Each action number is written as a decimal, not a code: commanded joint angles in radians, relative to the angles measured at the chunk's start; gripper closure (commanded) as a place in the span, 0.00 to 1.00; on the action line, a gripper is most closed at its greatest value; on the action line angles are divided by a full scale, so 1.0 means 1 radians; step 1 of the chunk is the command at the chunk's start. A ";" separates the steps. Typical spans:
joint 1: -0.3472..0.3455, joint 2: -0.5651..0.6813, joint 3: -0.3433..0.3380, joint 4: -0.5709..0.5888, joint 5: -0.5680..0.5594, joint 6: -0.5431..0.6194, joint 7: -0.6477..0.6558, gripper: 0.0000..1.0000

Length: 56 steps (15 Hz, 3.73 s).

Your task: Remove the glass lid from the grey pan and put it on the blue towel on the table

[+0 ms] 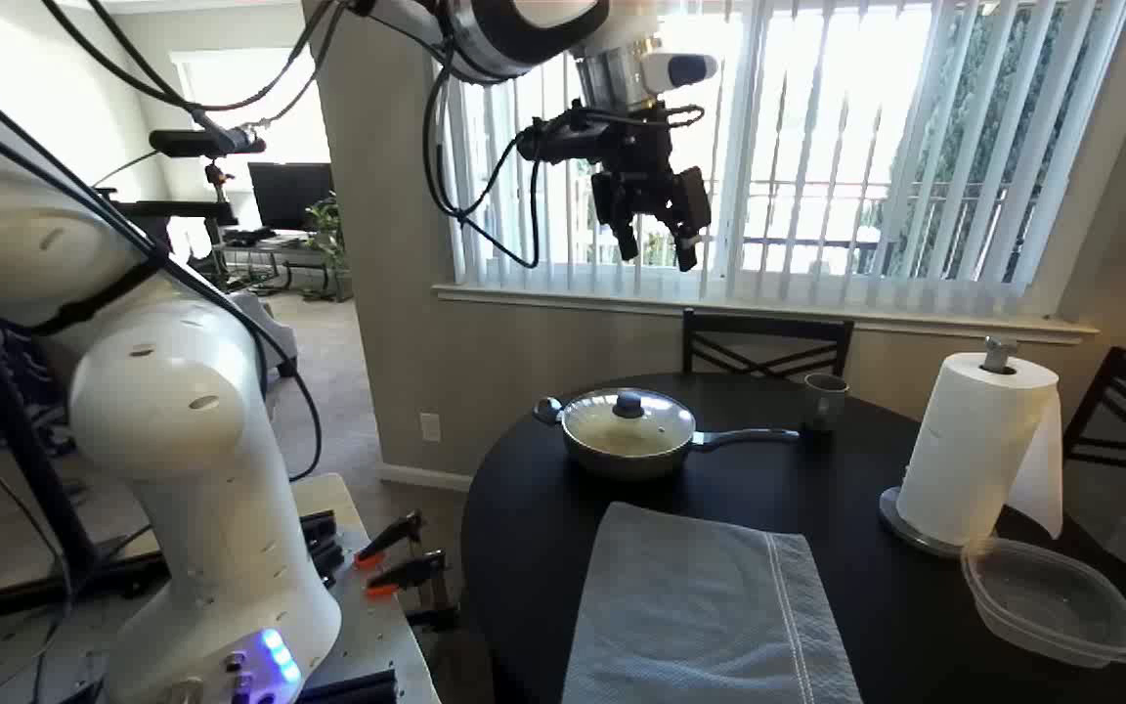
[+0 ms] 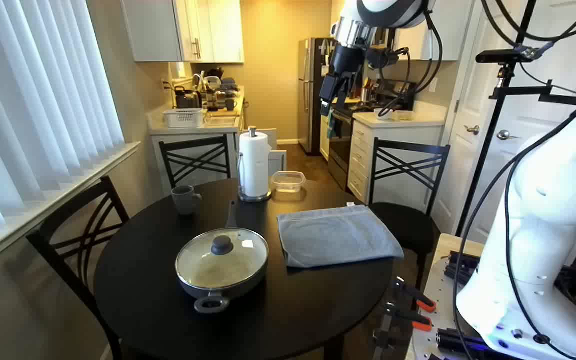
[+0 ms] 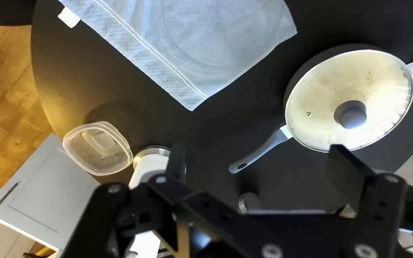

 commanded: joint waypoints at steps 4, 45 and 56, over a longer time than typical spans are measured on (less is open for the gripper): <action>-0.005 0.001 0.005 0.001 0.004 -0.002 -0.002 0.00; 0.152 1.161 0.250 0.700 -0.073 0.188 -0.247 0.00; 0.152 1.213 0.282 0.708 -0.072 0.207 -0.289 0.00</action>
